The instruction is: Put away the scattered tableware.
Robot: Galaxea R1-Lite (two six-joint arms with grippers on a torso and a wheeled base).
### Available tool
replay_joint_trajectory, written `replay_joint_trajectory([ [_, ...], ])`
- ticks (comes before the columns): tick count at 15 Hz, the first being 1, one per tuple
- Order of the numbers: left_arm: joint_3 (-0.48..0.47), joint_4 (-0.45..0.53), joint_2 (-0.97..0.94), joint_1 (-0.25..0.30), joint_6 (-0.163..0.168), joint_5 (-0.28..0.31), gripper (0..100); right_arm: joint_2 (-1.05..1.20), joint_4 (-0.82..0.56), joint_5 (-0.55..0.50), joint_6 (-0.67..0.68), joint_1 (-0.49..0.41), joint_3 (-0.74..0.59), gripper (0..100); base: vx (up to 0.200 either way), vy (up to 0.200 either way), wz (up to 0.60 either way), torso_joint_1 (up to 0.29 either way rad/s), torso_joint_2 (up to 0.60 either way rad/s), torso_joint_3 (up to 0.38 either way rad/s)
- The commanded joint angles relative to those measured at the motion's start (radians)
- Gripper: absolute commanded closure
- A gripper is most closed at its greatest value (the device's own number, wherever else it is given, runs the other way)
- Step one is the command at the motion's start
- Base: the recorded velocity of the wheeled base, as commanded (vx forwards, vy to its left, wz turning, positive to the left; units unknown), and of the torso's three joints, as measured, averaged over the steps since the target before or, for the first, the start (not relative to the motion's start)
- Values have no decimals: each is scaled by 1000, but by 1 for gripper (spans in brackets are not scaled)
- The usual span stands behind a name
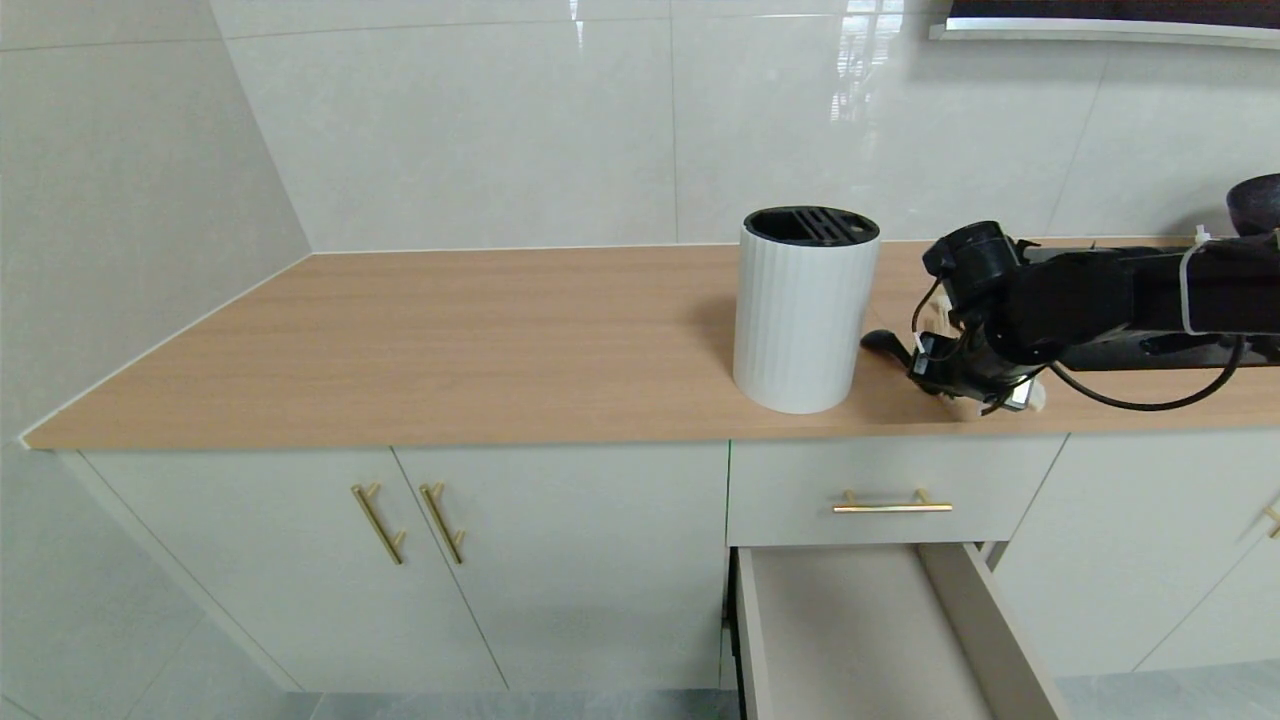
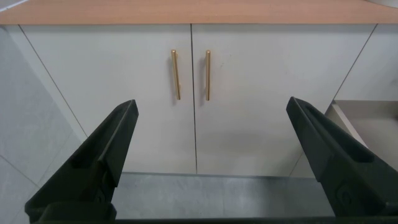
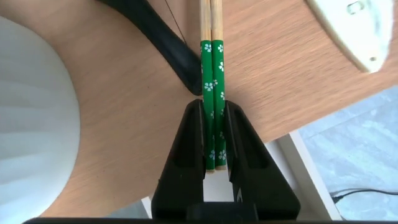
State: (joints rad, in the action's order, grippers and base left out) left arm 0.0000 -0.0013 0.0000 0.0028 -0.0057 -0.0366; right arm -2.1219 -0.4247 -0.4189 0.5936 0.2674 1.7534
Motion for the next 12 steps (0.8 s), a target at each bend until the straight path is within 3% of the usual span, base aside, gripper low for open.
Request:
replay_joint_trajectory([
  [1, 0, 0, 2, 0, 0, 0, 0, 97, -8, -4, 0, -2, -17, 100, 0, 0, 0, 0, 0, 0],
  [4, 0, 0, 0, 0, 0, 0, 0, 273, -9, 22, -3, -2, -127, 100, 0, 0, 0, 0, 0, 0],
  [6, 0, 0, 0, 0, 0, 0, 0, 516, -23, 157, -35, -1, -269, 100, 0, 0, 0, 0, 0, 0],
  [10, 0, 0, 0, 0, 0, 0, 0, 775, -298, 425, -135, 19, -384, 100, 0, 0, 0, 0, 0, 0],
  [12, 0, 0, 0, 0, 0, 0, 0, 830, -410, 474, -181, 52, -434, 100, 0, 0, 0, 0, 0, 0],
])
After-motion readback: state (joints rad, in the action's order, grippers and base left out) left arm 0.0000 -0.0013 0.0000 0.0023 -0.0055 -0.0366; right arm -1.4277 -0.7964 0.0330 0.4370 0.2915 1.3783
